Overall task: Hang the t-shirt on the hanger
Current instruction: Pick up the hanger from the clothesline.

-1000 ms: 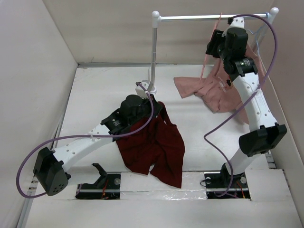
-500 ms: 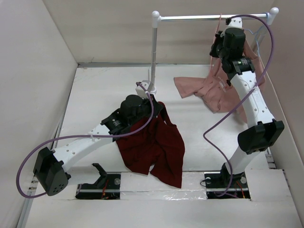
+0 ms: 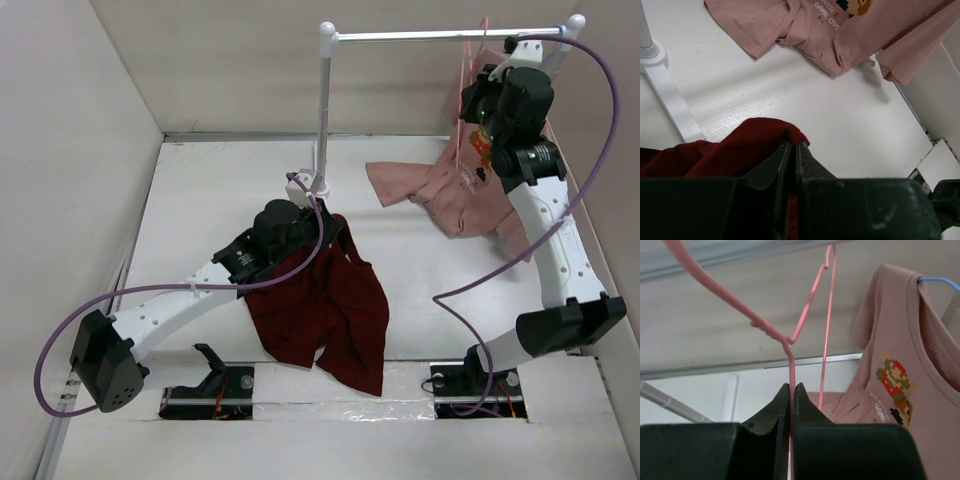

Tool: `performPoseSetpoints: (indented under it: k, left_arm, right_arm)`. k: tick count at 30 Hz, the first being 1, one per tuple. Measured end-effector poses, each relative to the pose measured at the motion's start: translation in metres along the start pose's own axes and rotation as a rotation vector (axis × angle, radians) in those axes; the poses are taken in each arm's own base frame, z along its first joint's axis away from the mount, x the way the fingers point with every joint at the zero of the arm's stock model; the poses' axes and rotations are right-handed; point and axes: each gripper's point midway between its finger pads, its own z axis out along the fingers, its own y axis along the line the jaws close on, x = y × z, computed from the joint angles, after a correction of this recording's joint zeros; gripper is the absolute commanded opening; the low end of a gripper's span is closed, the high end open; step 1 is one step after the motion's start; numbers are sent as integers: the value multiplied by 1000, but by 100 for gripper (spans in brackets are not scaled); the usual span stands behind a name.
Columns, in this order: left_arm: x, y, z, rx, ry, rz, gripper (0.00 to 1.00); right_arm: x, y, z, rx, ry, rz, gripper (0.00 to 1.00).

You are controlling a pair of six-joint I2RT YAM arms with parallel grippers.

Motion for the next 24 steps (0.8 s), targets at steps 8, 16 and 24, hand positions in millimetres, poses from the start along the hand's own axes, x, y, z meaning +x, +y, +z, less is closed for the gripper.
performPoseSetpoints:
  k: [8,16,24]
  left_arm:
    - [-3,3,0,-4,-6,-4,0]
    - [-22,28,3,-63,-58,-42,0]
    - [-36,54,27,-125,-81,-76,0]
  right_arm:
    - [-16,5,-33,-63,-67,25,0]
    - [82,27,-57,-205,129,90,0]
    - [136,98,-200,-592,208,122,0]
